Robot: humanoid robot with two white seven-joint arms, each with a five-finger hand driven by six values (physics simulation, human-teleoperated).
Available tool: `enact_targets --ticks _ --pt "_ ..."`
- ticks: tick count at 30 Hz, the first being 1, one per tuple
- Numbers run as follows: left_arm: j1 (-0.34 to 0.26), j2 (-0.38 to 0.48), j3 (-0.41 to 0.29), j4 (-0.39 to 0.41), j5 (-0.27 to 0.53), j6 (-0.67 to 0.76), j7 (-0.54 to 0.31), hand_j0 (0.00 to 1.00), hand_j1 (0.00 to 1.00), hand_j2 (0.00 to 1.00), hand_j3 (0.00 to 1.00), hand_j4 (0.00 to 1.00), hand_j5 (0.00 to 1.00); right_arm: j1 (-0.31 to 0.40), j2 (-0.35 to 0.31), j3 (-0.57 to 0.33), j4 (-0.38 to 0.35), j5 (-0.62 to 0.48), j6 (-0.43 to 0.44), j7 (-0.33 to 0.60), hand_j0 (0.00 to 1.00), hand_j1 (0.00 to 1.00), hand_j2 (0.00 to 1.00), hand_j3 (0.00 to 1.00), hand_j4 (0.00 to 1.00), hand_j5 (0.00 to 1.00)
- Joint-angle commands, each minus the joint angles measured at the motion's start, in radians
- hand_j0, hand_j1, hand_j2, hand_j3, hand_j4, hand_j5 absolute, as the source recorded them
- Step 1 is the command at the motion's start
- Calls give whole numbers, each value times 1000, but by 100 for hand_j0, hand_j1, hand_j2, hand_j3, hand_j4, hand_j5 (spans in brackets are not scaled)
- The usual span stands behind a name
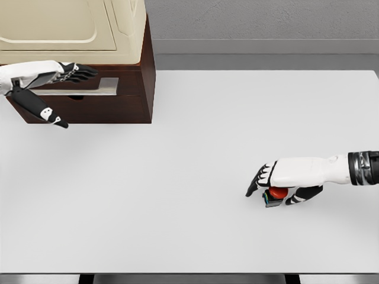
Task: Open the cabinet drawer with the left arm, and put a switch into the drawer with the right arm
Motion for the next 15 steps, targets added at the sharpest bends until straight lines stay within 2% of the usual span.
enact_targets --ticks 1,11,15 --pt "0 -14 0 13 -8 7 0 100 100 100 100 100 100 0 -1 0 1 -6 2 0 81 81 81 81 81 81" --pt "20 -22 3 14 -14 9 0 100 100 100 100 100 100 2 -1 2 8 -6 2 0 74 74 74 74 74 74" --pt "18 -22 3 37 -14 9 0 100 100 100 100 100 100 2 -2 2 11 -6 2 0 71 71 71 71 71 71"
